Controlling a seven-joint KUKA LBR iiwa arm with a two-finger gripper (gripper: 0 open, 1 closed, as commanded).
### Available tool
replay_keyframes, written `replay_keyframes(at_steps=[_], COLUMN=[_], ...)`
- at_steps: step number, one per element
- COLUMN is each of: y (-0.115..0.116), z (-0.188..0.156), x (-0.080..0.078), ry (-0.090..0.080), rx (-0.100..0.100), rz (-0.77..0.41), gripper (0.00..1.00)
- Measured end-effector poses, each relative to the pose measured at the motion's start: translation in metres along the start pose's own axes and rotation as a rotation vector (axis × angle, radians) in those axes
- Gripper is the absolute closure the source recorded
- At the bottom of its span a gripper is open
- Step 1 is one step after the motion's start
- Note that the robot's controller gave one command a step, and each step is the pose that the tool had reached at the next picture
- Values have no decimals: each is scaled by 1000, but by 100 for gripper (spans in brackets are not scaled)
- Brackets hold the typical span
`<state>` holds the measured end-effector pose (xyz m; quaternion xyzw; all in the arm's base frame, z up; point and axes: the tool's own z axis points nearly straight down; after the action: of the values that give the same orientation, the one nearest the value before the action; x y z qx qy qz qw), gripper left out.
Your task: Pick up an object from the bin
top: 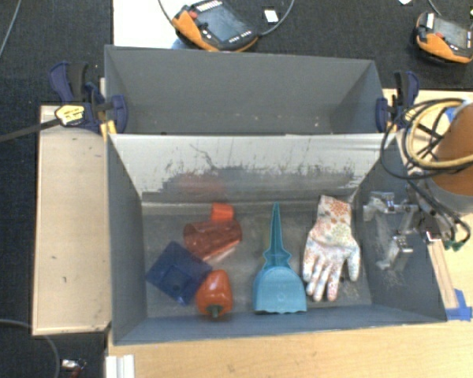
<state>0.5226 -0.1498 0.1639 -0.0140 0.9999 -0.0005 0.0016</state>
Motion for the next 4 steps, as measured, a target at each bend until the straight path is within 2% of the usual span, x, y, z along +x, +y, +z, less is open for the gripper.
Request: replay_keyframes(at_steps=[1,2,3,4], y=[0,56,44,74], z=[0,57,58,93], x=[0,-21,-2,-19], ry=[0,-1,-1,-2], rx=[0,-3,0,-4], rz=[-1,-239,-146,-189], gripper=[0,0,0,100])
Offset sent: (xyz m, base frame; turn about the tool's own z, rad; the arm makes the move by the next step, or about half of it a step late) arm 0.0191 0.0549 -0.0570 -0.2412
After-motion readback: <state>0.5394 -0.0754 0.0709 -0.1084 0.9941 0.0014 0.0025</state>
